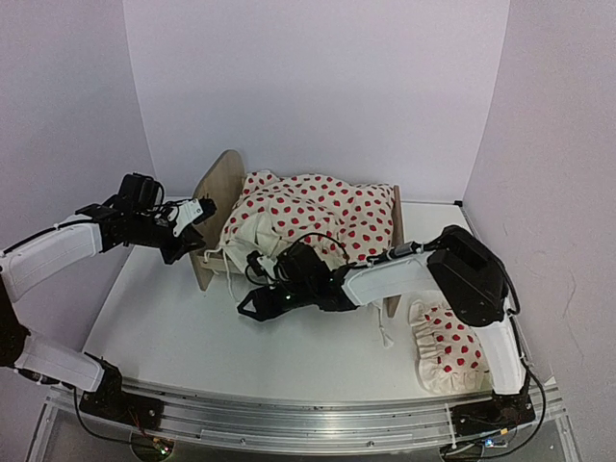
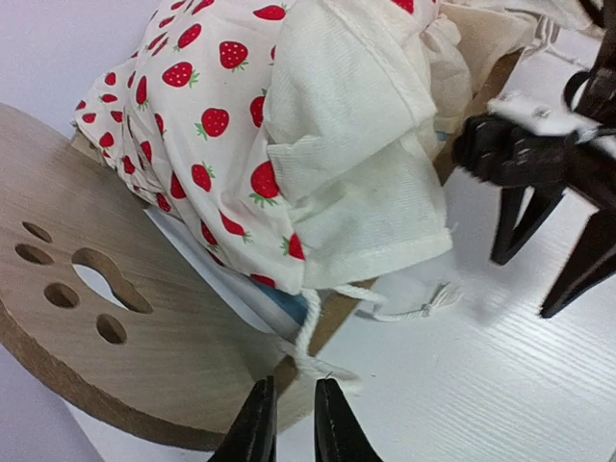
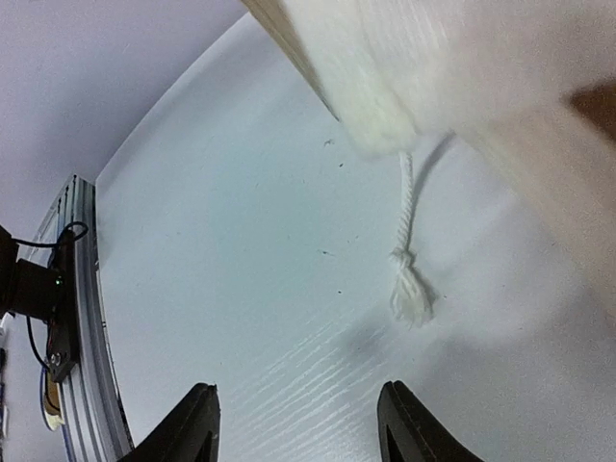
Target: Set up the pet bed
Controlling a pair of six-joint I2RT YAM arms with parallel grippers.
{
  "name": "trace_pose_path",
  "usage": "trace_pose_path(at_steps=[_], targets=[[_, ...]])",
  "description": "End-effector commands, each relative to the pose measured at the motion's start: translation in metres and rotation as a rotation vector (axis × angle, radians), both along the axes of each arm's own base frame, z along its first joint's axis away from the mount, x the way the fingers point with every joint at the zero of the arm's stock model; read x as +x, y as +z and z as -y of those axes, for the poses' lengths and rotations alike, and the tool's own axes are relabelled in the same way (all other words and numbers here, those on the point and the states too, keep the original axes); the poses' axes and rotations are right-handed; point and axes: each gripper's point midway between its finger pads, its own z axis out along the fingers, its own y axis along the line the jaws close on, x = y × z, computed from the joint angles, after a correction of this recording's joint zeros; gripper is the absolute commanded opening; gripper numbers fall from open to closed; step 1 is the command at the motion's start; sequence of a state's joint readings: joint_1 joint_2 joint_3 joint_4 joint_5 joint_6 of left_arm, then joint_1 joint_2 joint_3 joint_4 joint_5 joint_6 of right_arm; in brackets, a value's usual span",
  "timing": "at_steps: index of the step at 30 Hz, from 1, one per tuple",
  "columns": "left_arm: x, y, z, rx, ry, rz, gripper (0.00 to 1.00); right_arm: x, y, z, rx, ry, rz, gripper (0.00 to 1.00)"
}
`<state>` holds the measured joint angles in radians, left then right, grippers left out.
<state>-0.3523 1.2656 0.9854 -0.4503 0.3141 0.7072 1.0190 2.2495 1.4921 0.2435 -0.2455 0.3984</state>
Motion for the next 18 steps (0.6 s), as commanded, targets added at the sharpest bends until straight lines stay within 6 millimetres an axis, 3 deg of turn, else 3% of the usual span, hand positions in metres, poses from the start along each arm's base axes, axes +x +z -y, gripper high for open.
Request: trace_pose_path(at_steps=[1, 3, 5, 7, 10, 14, 18], targets=[[0.045, 0.025, -0.004, 0.111, 0.010, 0.197, 0.09, 0.006, 0.119, 0.010, 0.111, 0.026, 0.282, 0.58], [0.049, 0.027, 0.001, 0.134, -0.042, 0.210, 0.14, 0.008, 0.135, 0.016, 0.099, 0.018, 0.338, 0.61], [0.028, 0.029, 0.017, 0.128, -0.212, 0.176, 0.32, 0.019, 0.139, 0.028, 0.036, -0.026, 0.376, 0.63], [0.007, 0.018, 0.023, 0.163, -0.339, 0.131, 0.42, 0.030, 0.132, 0.042, -0.064, -0.053, 0.422, 0.68], [-0.002, -0.007, 0.013, 0.272, -0.401, 0.087, 0.47, 0.037, 0.112, 0.059, -0.257, -0.003, 0.499, 0.73], [-0.004, -0.028, 0.006, 0.339, -0.429, 0.016, 0.58, 0.038, 0.085, 0.064, -0.409, 0.123, 0.536, 0.85], [0.012, -0.031, 0.010, 0.347, -0.406, 0.036, 0.53, 0.053, 0.065, 0.068, -0.505, 0.181, 0.577, 0.84]])
